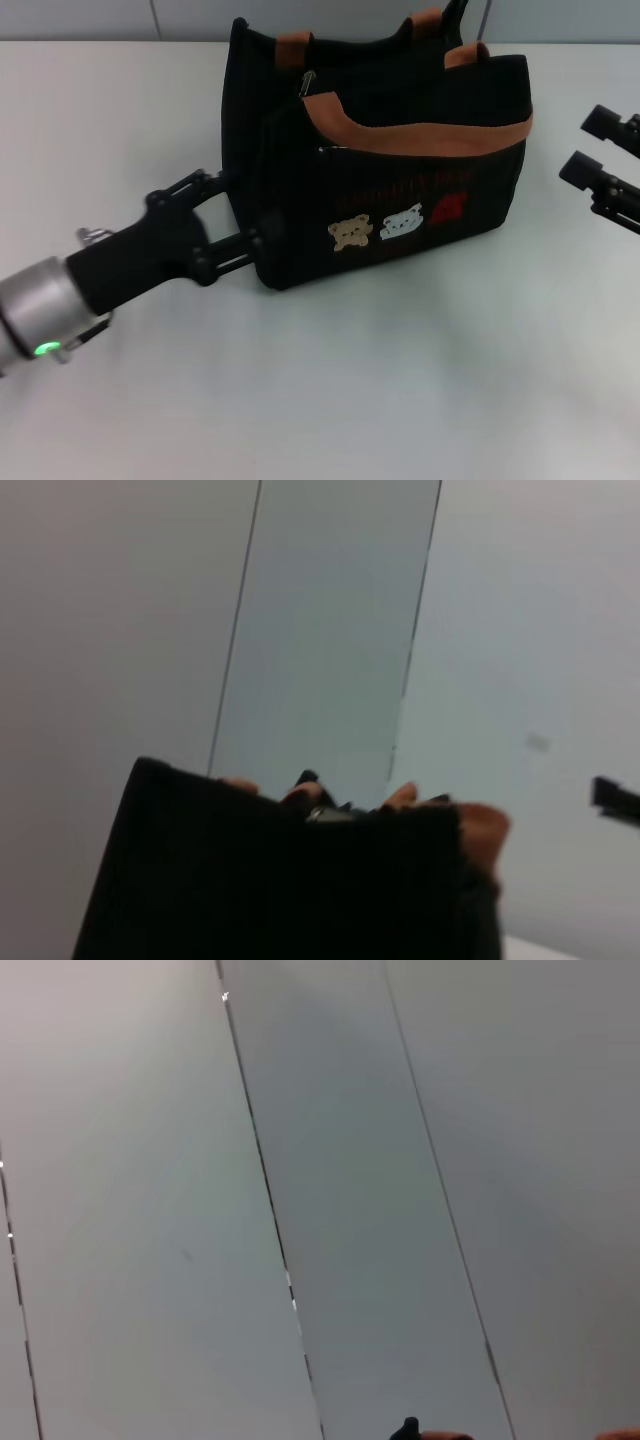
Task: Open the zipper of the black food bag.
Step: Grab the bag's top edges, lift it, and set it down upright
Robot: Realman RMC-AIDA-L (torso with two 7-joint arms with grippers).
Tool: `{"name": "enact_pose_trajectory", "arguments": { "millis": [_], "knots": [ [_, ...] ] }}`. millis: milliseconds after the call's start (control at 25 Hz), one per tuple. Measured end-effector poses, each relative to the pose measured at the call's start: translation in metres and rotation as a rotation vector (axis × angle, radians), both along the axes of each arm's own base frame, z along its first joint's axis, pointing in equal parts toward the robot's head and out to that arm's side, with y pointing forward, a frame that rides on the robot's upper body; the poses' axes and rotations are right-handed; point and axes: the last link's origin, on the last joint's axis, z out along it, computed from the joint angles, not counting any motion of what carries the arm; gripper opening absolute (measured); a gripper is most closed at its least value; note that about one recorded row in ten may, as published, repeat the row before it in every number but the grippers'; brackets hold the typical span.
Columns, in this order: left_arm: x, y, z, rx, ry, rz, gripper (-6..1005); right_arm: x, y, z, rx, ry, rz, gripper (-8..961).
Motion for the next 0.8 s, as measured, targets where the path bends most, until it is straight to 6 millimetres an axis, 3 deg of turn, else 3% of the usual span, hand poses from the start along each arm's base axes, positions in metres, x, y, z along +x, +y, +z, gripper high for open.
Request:
{"name": "enact_pose_trajectory", "arguments": {
  "millis": [200, 480, 800],
  "knots": [
    [0.008, 0.012, -0.022, 0.064, 0.027, 0.036, 743, 0.002, -0.001, 0.0, 0.004, 0.002, -0.008, 753],
    [0.008, 0.014, -0.028, 0.126, 0.067, 0.032, 726, 0.006, -0.001, -0.005, 0.007, -0.011, -0.05, 753],
    [0.008, 0.015, -0.027, 0.136, 0.067, 0.031, 400, 0.006, 0.0, -0.007, 0.006, -0.016, -0.056, 753]
  ]
}}
